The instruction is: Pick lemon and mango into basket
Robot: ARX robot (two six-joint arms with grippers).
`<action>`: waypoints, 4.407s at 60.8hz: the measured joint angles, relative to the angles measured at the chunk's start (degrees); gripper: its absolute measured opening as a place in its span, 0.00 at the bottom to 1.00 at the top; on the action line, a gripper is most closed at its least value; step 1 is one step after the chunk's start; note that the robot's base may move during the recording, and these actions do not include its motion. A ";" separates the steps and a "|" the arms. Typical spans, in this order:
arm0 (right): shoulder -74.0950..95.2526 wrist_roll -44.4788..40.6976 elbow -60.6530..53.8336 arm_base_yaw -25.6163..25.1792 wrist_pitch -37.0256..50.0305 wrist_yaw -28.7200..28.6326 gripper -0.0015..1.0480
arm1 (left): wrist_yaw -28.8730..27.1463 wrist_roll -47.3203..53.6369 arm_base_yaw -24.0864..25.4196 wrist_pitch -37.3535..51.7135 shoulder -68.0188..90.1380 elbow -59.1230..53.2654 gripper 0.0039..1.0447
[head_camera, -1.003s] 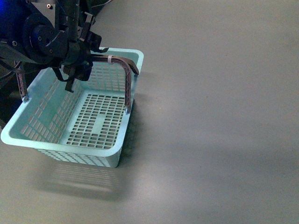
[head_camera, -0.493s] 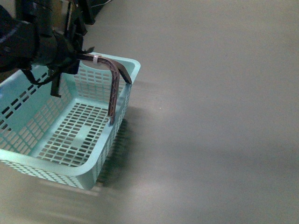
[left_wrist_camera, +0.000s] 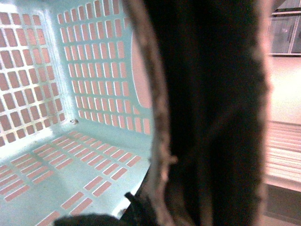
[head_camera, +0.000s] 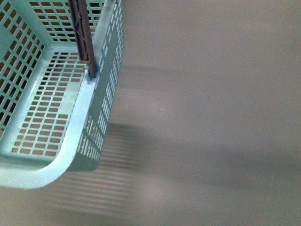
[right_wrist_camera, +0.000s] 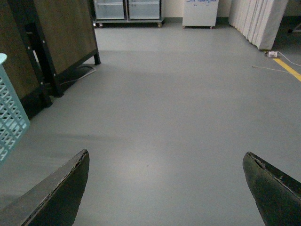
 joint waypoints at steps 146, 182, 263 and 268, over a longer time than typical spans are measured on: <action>0.00 0.02 0.00 0.00 0.00 0.00 0.92 | -1.14 -0.76 -1.99 -3.15 -6.82 -0.74 0.04; 0.00 0.00 0.00 0.00 0.00 -0.02 0.92 | -1.14 -0.85 -1.99 -3.15 -6.82 -0.74 0.04; 0.02 0.00 0.00 0.00 0.00 0.00 0.92 | -1.07 -1.44 -2.23 -3.17 -6.82 -0.76 0.04; 0.02 0.00 0.00 0.00 0.02 0.11 0.92 | -1.18 -1.44 -2.19 -3.17 -6.82 -0.79 0.04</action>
